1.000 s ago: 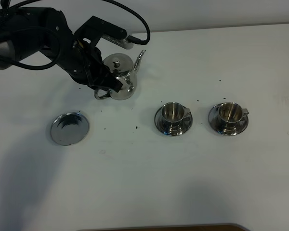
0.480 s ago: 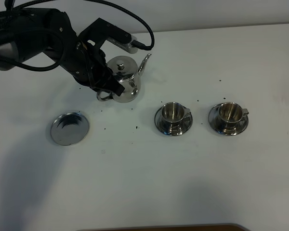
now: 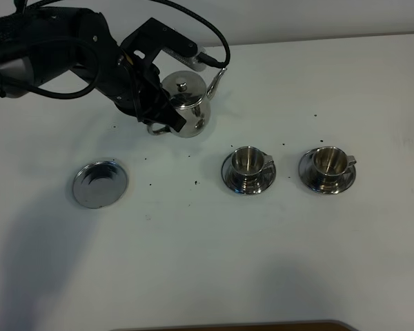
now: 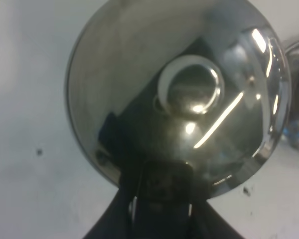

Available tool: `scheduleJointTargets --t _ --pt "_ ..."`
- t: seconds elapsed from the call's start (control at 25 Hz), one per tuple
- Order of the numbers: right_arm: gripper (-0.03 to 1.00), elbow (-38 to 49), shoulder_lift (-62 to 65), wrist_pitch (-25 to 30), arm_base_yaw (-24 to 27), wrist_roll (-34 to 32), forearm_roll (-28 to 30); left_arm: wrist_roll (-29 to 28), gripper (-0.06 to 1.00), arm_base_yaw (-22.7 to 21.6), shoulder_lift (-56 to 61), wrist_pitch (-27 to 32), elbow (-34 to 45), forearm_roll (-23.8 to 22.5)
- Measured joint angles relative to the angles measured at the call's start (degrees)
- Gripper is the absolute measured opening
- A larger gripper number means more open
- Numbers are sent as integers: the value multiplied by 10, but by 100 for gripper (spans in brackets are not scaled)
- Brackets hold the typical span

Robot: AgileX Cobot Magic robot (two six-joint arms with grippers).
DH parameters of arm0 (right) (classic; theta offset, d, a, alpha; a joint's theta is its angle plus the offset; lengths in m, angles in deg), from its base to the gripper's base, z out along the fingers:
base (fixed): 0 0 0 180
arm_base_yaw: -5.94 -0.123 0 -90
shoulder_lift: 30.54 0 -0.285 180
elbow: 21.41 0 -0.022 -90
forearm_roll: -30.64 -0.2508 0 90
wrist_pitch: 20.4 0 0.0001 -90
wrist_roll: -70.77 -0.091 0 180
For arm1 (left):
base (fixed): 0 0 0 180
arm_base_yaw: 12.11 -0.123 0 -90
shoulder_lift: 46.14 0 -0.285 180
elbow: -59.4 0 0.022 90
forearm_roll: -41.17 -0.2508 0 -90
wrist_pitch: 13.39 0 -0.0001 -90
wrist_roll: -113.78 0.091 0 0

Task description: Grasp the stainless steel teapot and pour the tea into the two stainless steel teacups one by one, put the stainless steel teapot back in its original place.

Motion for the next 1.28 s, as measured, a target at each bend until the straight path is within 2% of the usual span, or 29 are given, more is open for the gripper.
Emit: scheduleJointTargets --t 0.4,0.68,1.28 --pt "38 0 0 0 0 0 0 26 27 36 -121 70 -191 0" --pt "38 0 0 0 0 1 0 102 27 63 -204 107 -308 2" --pt "38 0 0 0 0 0 0 335 27 72 -227 79 -330 97"
